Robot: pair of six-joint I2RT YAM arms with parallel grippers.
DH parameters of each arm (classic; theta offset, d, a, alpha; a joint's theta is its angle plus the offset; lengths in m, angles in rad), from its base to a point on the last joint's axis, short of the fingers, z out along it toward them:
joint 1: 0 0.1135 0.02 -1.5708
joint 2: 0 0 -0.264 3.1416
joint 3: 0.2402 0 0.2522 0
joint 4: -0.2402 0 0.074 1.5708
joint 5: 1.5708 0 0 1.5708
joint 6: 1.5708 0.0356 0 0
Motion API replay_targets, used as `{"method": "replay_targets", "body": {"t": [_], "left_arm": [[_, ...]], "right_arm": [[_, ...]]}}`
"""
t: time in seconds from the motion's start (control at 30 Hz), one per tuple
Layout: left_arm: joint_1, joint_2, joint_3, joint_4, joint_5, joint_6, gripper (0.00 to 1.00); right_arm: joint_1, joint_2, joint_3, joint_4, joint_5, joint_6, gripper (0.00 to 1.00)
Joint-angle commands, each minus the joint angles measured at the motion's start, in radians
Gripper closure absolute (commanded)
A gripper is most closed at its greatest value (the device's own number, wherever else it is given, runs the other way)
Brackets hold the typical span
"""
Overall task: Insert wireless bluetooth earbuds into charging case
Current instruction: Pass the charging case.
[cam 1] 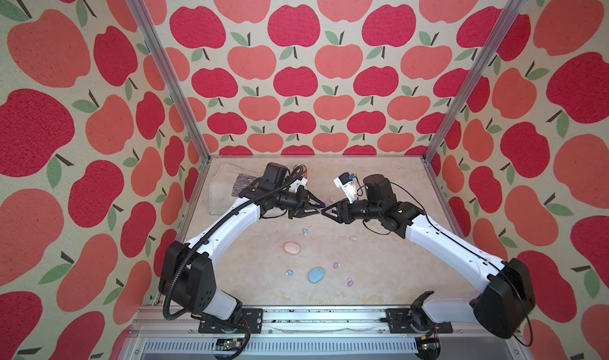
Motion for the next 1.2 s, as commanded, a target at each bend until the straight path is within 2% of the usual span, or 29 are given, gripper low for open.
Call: {"method": "replay_targets", "body": {"t": [0.0, 0.13, 0.17, 0.27, 0.37, 0.4, 0.43, 0.57, 0.67, 0.73, 0.8, 0.9, 1.0, 1.17], "left_arm": [[-0.001, 0.004, 0.003, 0.045, 0.023, 0.003, 0.95], [0.001, -0.001, -0.008, 0.058, 0.012, 0.005, 0.86], [0.002, -0.004, -0.011, 0.067, 0.008, 0.005, 0.8], [0.01, -0.023, -0.023, 0.103, -0.012, 0.002, 0.54], [0.037, -0.068, -0.046, 0.161, -0.048, 0.013, 0.41], [0.053, -0.092, -0.058, 0.181, -0.062, 0.022, 0.32], [0.073, -0.122, -0.075, 0.203, -0.077, 0.034, 0.29], [0.146, -0.275, -0.198, 0.38, -0.117, 0.118, 0.29], [0.143, -0.423, -0.327, 0.559, -0.113, 0.34, 0.28], [0.116, -0.515, -0.407, 0.642, -0.082, 0.543, 0.19], [0.091, -0.547, -0.423, 0.572, -0.029, 0.756, 0.19], [0.061, -0.529, -0.359, 0.365, 0.021, 0.955, 0.21], [0.03, -0.511, -0.331, 0.337, 0.049, 1.017, 0.21], [-0.024, -0.449, -0.283, 0.309, 0.09, 1.05, 0.22]], "right_arm": [[-0.002, 0.011, 0.027, 0.017, -0.005, 0.009, 0.68], [-0.002, 0.003, 0.033, 0.011, -0.008, 0.007, 0.79], [-0.003, 0.0, 0.035, 0.006, -0.005, 0.004, 0.81], [-0.005, -0.009, 0.046, -0.025, 0.002, -0.02, 0.85], [-0.009, -0.018, 0.065, -0.07, -0.016, -0.047, 0.87], [-0.015, -0.019, 0.074, -0.09, -0.037, -0.058, 0.87], [-0.021, -0.022, 0.084, -0.112, -0.061, -0.07, 0.87], [-0.054, -0.012, 0.147, -0.249, -0.17, -0.145, 0.87], [-0.063, 0.006, 0.222, -0.388, -0.228, -0.239, 0.88], [-0.062, 0.016, 0.273, -0.472, -0.27, -0.313, 0.89], [-0.062, 0.018, 0.306, -0.53, -0.287, -0.376, 0.91], [-0.062, 0.001, 0.319, -0.582, -0.311, -0.471, 0.92], [-0.061, -0.041, 0.285, -0.553, -0.33, -0.531, 0.92], [-0.061, -0.101, 0.241, -0.492, -0.335, -0.582, 0.94]]}}
